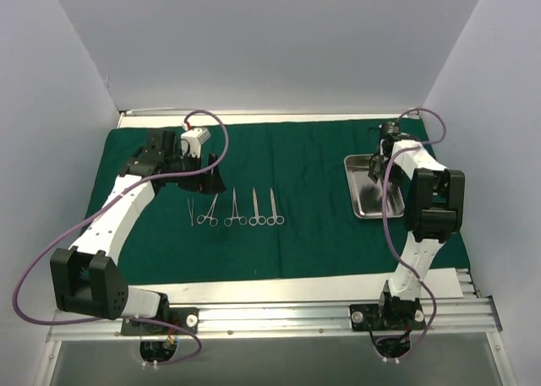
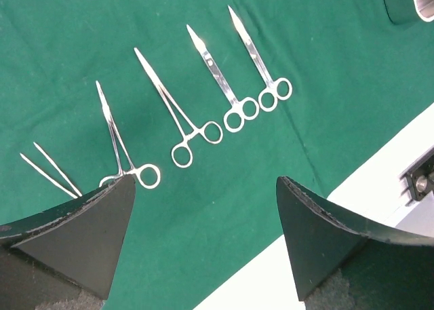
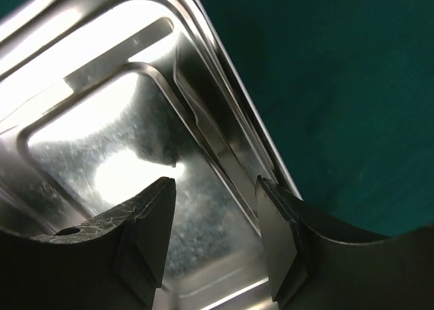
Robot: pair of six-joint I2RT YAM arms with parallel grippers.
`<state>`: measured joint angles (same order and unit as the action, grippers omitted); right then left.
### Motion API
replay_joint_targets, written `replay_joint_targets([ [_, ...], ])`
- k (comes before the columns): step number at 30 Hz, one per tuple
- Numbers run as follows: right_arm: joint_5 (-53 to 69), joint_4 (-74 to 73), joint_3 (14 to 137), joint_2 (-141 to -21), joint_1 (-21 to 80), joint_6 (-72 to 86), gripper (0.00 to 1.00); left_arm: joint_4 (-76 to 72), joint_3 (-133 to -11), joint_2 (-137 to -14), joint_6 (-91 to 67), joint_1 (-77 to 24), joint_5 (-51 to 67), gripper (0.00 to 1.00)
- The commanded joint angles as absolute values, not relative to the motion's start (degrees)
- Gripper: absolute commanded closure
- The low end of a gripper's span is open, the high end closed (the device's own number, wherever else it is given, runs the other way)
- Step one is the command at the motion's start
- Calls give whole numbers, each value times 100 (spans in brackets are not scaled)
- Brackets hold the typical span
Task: Open and lay out the surgical kit
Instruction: Place the medical item in the surgical kit, then pick up the medical item from the container.
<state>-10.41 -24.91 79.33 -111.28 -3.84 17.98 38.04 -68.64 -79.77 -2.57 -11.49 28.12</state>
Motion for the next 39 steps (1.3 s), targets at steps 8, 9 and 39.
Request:
replay_joint_targets([
  [8,-950,-1908,8077,-11777,-404,1477,48,3955,-7321,-7980,-343,-1063,3552,6],
  [9,-836,-1864,8051,-11812,-422,1450,48,3990,-7321,-7972,-430,-1072,3307,6],
  [39,1098,-2609,7479,-10419,-615,2285,100,1987,-6627,-8157,-2672,-931,4570,2],
])
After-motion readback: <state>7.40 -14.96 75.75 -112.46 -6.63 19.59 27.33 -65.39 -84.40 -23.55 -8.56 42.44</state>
